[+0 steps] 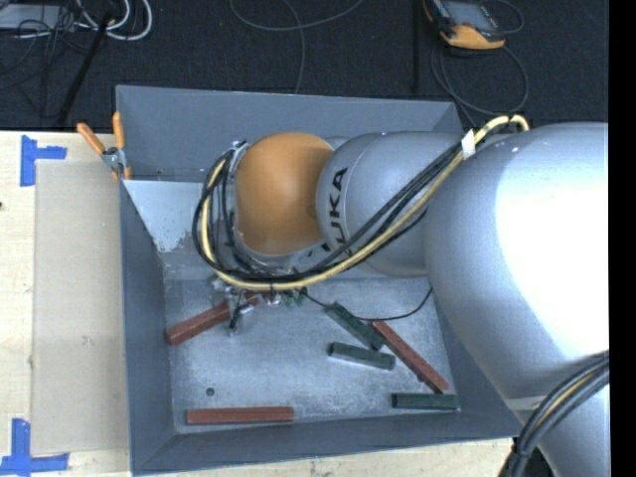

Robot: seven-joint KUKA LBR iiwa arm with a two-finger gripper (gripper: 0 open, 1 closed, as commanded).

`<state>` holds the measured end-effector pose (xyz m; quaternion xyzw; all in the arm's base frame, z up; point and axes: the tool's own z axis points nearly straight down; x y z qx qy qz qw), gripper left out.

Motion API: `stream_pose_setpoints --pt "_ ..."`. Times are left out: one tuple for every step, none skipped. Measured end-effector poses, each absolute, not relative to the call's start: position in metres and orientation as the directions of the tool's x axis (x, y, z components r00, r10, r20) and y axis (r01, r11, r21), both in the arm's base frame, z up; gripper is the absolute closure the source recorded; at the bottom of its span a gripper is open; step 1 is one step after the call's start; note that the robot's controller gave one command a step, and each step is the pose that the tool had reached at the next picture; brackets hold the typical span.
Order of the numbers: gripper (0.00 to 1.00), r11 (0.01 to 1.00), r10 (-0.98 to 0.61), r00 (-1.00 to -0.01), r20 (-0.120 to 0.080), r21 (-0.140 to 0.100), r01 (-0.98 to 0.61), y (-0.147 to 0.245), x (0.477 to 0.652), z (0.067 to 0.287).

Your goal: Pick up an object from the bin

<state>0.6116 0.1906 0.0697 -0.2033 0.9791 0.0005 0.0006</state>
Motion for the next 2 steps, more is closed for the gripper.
stream_pose_setpoints --pt "1.00 0.860 -0.511 -0.860 0.001 0.000 -0.511 0.144 0.609 0.070" --pt "1.00 0.649 -0.761 -0.649 -0.007 -0.004 -0.761 0.133 0.577 0.240"
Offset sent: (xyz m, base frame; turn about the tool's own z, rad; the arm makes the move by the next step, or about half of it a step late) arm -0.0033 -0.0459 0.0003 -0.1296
